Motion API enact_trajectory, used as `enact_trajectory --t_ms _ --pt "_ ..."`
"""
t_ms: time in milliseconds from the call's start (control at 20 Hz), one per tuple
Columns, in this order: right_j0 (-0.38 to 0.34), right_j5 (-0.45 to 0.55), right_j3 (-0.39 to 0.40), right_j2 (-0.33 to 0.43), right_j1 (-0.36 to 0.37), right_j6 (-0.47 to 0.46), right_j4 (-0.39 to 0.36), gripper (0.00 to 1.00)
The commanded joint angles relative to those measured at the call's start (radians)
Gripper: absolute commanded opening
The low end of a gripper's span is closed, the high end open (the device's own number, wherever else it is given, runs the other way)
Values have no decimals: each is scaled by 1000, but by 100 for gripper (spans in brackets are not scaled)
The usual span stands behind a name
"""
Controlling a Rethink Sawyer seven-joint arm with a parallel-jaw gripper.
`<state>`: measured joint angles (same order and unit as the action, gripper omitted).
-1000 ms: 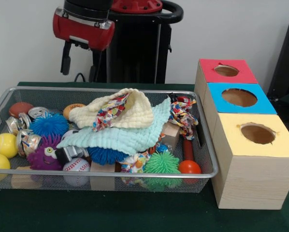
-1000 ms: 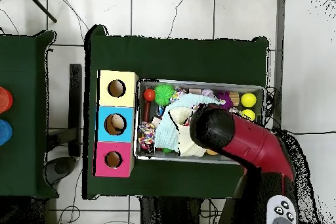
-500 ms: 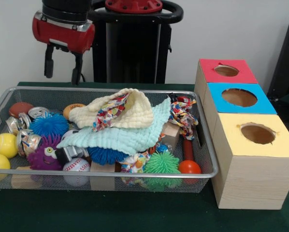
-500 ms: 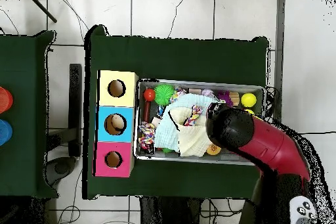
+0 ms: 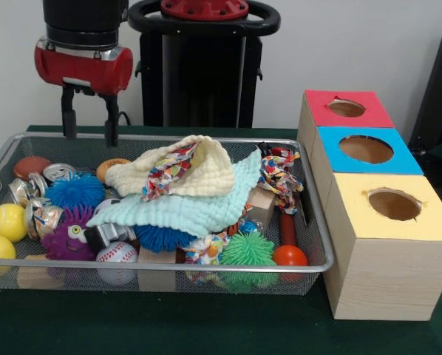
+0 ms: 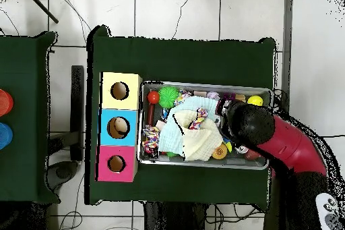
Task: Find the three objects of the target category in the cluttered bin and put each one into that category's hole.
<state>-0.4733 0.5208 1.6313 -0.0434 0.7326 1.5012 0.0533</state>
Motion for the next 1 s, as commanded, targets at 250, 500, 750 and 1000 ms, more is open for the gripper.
enact_trajectory --t_ms 250,500,750,1000 --pt "-27 -21 35 181 -11 -19 -55 100" --pt "21 -4 26 139 0 41 -60 100" --pt "64 -2 21 106 6 85 -54 100" --pt "114 -6 0 55 -6 136 -54 100"
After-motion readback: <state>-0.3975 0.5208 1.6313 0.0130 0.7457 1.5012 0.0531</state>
